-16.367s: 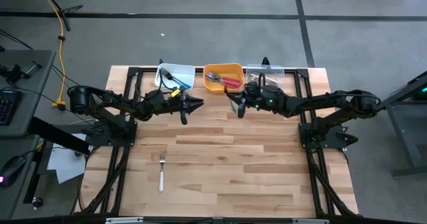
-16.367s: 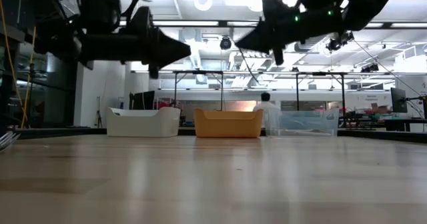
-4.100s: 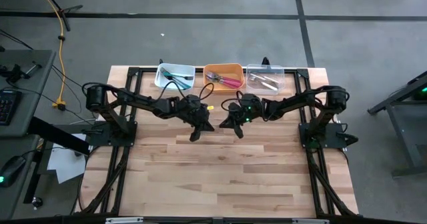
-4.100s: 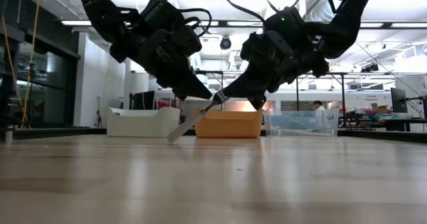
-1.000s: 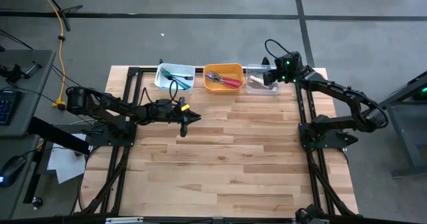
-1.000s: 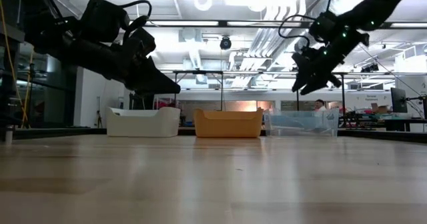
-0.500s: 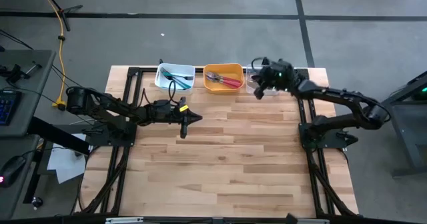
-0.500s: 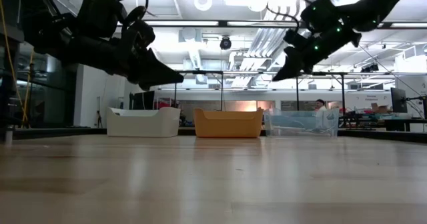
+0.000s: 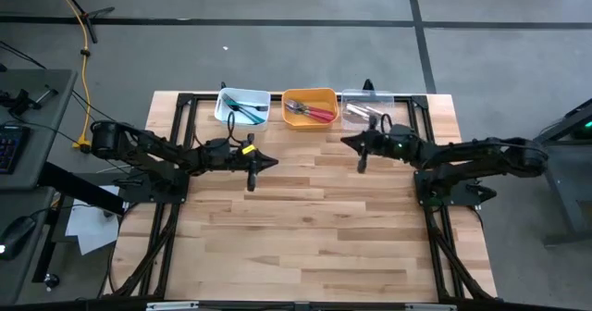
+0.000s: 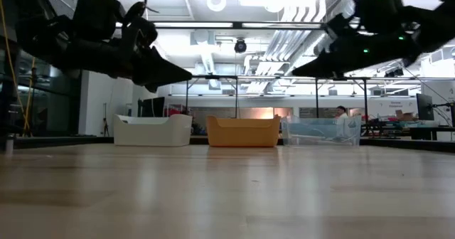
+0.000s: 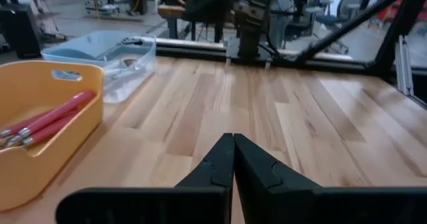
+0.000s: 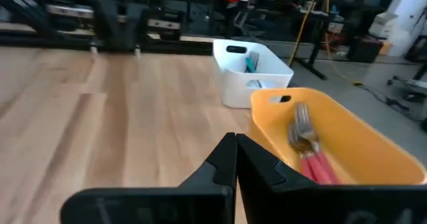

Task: Sort silverware by color (type)
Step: Return to Home Position

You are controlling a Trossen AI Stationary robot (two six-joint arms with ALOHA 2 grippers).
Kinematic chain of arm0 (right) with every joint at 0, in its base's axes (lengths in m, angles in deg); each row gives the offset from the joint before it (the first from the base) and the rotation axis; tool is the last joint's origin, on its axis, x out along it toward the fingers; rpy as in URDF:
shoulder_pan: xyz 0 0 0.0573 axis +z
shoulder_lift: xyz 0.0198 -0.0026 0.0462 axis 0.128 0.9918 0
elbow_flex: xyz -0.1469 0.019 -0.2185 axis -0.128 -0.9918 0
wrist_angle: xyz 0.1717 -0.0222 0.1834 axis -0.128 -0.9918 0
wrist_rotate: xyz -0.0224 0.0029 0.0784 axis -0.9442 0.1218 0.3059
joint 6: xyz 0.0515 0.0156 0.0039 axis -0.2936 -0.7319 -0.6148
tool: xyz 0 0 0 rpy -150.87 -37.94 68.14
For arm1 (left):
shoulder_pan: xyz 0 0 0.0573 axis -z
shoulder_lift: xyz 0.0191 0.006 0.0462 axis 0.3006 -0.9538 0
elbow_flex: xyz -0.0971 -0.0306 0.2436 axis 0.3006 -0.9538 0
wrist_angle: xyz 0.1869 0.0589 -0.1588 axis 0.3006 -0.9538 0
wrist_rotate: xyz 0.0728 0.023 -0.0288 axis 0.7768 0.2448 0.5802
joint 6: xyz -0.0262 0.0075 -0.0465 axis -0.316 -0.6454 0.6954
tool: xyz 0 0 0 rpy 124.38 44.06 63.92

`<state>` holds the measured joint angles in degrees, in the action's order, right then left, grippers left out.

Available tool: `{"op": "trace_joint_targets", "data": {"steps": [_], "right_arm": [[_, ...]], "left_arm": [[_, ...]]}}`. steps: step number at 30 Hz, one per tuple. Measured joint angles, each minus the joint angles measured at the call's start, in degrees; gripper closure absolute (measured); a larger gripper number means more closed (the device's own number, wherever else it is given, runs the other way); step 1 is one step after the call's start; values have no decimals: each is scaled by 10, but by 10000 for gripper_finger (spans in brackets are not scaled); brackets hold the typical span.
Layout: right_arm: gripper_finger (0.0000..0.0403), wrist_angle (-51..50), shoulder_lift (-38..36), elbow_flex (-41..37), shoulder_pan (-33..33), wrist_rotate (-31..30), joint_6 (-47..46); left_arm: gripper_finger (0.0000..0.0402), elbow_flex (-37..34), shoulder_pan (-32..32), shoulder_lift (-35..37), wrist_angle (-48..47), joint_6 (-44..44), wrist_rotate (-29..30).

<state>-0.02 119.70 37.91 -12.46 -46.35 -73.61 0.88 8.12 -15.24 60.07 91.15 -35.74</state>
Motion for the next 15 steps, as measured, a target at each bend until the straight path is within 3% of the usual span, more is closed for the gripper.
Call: {"op": "trace_joint_targets", "data": {"steps": [8,15], "right_arm": [[402,-18,-157,-81,18,38,-24],[402,-130,-281,-102,41,-8,-26]], "left_arm": [[401,-75,-11,17,95,29,0],[401,-114,-23,84,93,35,0]]}}
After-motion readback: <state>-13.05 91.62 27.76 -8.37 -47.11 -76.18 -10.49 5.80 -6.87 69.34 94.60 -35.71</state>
